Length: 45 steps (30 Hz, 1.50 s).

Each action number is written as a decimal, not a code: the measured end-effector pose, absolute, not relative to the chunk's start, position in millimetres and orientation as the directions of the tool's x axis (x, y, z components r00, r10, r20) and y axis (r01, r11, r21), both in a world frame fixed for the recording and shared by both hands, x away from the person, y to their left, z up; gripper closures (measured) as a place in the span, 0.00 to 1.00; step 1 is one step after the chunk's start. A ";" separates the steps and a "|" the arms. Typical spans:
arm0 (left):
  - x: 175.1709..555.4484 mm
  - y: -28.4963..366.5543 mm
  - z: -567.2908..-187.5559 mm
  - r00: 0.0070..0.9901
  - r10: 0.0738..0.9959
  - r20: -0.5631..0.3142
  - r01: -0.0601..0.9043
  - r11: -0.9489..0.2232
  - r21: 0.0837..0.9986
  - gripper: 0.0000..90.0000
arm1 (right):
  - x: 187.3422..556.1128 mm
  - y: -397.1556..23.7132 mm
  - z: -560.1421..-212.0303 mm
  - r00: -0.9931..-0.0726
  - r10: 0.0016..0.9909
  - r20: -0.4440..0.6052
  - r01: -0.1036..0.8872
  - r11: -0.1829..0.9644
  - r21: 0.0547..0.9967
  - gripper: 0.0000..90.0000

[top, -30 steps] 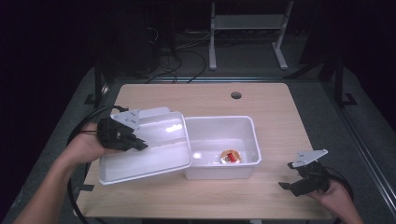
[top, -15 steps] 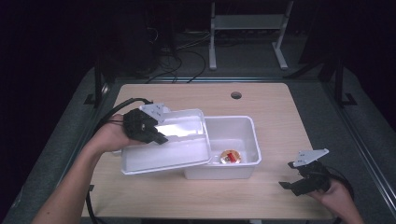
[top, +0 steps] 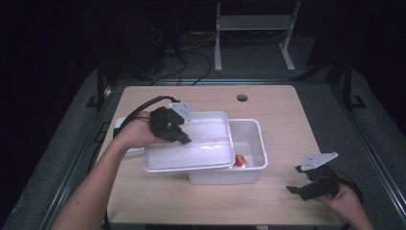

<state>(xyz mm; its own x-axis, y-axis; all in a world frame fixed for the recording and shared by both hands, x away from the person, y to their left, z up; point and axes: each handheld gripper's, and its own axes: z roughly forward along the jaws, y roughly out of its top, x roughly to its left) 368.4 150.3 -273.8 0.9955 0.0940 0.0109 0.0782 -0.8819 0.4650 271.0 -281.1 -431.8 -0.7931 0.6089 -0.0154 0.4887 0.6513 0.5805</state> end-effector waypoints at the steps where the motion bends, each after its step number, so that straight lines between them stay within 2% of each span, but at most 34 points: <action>1: 369.7 147.4 -274.2 0.996 0.091 0.010 0.076 -0.882 0.465 0.99 | 271.0 -281.1 -431.6 -0.793 0.609 -0.014 0.489 0.649 0.582 0.21; 25: 388.5 89.6 -292.9 0.999 0.051 -0.006 0.047 -0.877 0.479 0.99 | 269.3 -286.3 -429.7 -0.787 0.616 -0.005 0.492 0.634 0.596 0.21; 45: 393.4 65.0 -305.9 0.999 0.043 0.001 0.037 -0.879 0.475 0.99 | 268.2 -288.1 -429.8 -0.789 0.615 -0.002 0.492 0.633 0.599 0.22</action>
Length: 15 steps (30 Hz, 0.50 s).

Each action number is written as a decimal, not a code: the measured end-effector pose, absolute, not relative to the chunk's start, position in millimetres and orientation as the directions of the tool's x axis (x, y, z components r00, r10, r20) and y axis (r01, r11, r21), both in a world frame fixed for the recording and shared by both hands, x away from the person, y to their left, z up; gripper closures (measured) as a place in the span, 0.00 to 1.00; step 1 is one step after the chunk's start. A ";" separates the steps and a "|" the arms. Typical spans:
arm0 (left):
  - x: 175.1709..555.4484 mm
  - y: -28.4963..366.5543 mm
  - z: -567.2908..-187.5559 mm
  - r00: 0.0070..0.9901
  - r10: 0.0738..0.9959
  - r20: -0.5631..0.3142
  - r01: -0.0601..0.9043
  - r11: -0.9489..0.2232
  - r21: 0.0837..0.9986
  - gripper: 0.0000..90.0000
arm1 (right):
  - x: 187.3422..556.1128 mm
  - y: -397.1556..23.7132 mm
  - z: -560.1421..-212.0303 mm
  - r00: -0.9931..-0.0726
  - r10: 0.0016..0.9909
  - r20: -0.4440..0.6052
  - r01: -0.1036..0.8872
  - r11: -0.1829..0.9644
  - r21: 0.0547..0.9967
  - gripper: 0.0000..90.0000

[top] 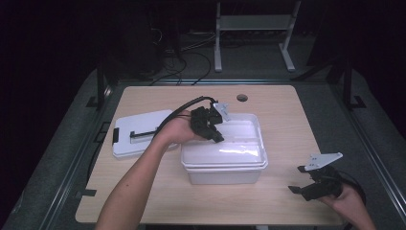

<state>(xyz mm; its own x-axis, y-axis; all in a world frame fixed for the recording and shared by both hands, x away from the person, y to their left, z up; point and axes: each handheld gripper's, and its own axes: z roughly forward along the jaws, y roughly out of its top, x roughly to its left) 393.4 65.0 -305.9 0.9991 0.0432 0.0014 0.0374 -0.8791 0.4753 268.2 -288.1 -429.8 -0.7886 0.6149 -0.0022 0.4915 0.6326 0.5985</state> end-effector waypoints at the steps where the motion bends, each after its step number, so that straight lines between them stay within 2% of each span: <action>1: 393.8 64.7 -306.6 0.999 0.044 0.002 0.038 -0.880 0.474 0.99 | 267.9 -288.4 -429.9 -0.789 0.615 -0.003 0.491 0.632 0.600 0.22; 15: 395.4 62.7 -318.4 0.998 0.057 0.008 0.047 -0.883 0.468 0.98 | 268.1 -289.4 -429.8 -0.788 0.615 0.001 0.492 0.630 0.601 0.22</action>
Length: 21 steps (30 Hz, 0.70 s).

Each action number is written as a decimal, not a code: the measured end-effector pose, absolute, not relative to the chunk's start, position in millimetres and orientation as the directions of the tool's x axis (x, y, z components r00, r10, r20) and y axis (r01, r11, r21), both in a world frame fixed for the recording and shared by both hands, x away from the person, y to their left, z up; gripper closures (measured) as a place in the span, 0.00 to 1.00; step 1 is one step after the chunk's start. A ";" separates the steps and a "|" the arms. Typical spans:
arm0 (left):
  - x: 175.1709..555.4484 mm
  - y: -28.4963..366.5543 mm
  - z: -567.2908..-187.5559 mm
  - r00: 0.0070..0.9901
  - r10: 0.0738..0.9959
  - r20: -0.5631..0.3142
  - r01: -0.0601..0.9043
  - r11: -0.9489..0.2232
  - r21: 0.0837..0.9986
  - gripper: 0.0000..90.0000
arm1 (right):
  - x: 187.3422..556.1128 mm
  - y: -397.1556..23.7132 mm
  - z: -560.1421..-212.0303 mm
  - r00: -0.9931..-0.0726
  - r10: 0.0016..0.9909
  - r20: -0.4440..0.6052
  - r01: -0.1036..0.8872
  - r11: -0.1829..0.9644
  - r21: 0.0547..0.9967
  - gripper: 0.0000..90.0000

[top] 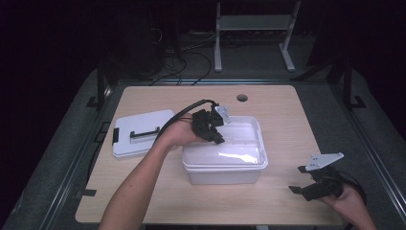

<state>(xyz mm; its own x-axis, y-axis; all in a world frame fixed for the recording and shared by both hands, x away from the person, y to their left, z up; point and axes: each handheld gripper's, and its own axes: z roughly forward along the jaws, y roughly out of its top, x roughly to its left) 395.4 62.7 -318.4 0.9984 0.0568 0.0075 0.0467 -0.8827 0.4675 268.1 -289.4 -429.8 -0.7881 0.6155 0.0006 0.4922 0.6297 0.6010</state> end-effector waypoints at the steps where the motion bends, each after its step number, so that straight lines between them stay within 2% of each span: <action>1: 395.8 62.7 -318.5 0.998 0.056 0.005 0.047 -0.883 0.467 0.98 | 268.1 -289.0 -429.7 -0.789 0.615 -0.001 0.491 0.630 0.601 0.22; 21: 396.3 56.9 -326.1 0.999 0.052 0.008 0.044 -0.895 0.444 0.98 | 267.7 -289.7 -429.5 -0.788 0.616 0.003 0.492 0.627 0.604 0.22</action>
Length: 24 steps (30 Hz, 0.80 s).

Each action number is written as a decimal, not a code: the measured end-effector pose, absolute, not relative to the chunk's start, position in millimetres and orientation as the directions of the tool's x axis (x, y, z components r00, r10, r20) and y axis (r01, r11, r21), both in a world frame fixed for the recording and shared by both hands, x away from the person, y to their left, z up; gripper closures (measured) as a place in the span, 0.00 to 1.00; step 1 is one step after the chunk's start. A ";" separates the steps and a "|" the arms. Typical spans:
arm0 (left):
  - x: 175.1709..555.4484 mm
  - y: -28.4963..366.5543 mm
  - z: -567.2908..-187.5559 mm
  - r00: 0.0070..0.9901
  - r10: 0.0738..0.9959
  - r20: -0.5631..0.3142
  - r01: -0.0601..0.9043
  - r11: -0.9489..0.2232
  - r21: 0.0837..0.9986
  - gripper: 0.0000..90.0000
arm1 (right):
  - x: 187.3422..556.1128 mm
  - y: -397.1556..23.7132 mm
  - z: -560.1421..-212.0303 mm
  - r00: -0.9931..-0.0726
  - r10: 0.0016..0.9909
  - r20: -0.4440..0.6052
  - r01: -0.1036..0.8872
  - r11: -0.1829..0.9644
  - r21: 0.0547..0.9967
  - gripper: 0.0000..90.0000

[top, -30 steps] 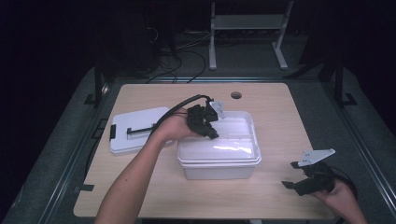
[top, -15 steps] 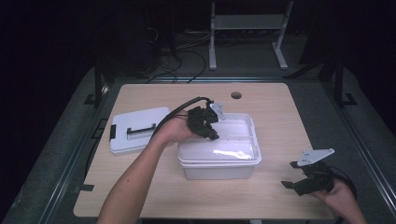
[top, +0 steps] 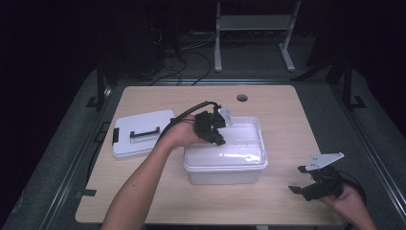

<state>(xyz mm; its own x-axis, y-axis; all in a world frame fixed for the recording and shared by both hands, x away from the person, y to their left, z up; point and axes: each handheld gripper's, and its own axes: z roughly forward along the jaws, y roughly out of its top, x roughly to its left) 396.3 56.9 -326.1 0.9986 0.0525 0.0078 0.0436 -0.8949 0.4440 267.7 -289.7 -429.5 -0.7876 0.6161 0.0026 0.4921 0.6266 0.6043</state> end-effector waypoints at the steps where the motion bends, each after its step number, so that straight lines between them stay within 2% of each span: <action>1: 396.4 56.9 -326.2 0.999 0.052 0.009 0.043 -0.896 0.442 0.98 | 267.7 -289.9 -429.8 -0.787 0.617 0.004 0.494 0.626 0.604 0.22; 15: 395.4 62.1 -324.6 0.999 0.046 -0.010 0.046 -0.891 0.451 0.87 | 268.0 -289.2 -430.4 -0.790 0.613 0.009 0.493 0.627 0.603 0.22; 24: 393.7 68.4 -322.3 0.999 0.046 -0.010 0.046 -0.882 0.469 0.85 | 268.5 -288.0 -431.8 -0.789 0.614 0.011 0.497 0.627 0.599 0.22</action>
<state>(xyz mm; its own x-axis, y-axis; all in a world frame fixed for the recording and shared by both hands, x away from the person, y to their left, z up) 393.7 68.4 -322.3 0.9989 0.0461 -0.0104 0.0455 -0.8820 0.4691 268.5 -288.0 -431.8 -0.7889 0.6145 0.0112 0.4972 0.6273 0.5994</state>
